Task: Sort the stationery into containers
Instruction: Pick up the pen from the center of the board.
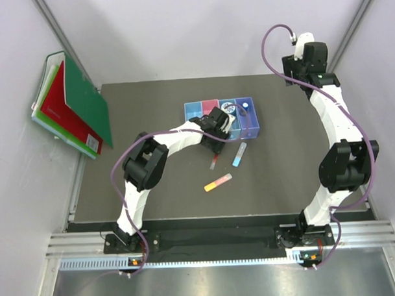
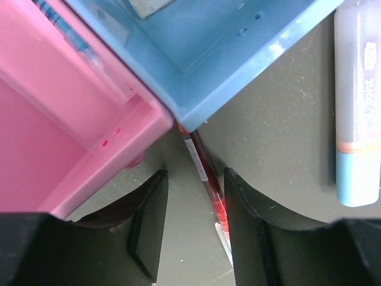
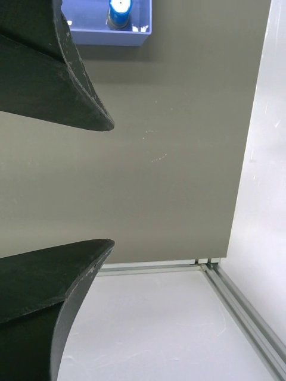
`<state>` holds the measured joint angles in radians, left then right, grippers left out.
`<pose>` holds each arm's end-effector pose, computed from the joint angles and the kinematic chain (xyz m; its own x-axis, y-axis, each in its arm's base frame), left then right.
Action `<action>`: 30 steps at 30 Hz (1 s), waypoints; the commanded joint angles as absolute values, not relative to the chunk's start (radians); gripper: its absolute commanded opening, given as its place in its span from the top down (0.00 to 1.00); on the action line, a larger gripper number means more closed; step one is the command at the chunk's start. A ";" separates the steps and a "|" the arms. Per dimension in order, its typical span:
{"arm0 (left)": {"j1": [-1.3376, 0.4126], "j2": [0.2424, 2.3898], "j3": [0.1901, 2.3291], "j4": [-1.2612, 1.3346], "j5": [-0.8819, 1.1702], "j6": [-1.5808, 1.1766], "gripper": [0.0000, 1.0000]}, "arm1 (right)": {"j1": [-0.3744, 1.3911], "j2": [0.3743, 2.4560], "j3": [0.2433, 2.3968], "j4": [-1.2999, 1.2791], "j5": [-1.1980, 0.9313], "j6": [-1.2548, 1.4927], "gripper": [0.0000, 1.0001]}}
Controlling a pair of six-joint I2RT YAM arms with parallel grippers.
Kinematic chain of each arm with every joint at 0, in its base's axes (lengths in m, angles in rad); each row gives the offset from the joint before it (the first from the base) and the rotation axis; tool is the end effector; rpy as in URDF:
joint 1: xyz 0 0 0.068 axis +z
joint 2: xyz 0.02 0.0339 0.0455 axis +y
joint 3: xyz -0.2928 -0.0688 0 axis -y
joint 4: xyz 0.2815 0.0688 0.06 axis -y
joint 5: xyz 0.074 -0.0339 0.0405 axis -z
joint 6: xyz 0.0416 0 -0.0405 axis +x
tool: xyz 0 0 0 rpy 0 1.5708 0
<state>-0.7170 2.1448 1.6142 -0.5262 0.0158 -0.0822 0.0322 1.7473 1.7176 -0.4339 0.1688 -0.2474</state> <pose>0.3832 -0.3350 0.1680 -0.7086 0.5088 -0.4889 0.6068 0.7930 -0.0541 0.4574 0.0077 0.4019 -0.4623 -0.2564 -0.8488 0.0054 0.9564 -0.2919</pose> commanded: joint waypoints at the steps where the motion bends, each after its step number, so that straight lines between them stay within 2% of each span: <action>1: -0.735 2.209 1.609 -0.621 -0.029 -0.087 0.54 | 0.014 1.680 1.772 -0.394 0.153 -0.229 0.27; 4: -0.739 2.209 1.600 -0.630 -0.041 -0.083 0.59 | 0.012 1.675 1.772 -0.396 0.147 -0.224 0.27; 5: -0.739 2.210 1.600 -0.634 -0.041 -0.083 0.67 | 0.011 1.671 1.769 -0.394 0.146 -0.222 0.27; 8: -0.742 2.210 1.600 -0.649 -0.043 -0.078 0.80 | 0.009 1.664 1.770 -0.396 0.144 -0.222 0.27; 9: -0.742 2.210 1.600 -0.652 -0.041 -0.078 0.88 | 0.008 1.664 1.770 -0.394 0.143 -0.224 0.27; 13: -0.741 2.210 1.600 -0.673 -0.038 -0.075 1.00 | 0.008 1.663 1.769 -0.394 0.140 -0.224 0.27; 21: -0.736 2.103 1.552 -0.675 -0.018 -0.049 1.00 | 0.006 1.661 1.775 -0.399 0.130 -0.224 0.27; 30: -0.706 1.919 1.563 -0.615 0.130 0.017 1.00 | 0.008 1.651 1.773 -0.416 0.121 -0.210 0.27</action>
<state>-0.7227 2.0418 1.5406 -0.6334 0.0479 -0.0315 0.0212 1.7153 1.7180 -0.4351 0.1364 -0.2337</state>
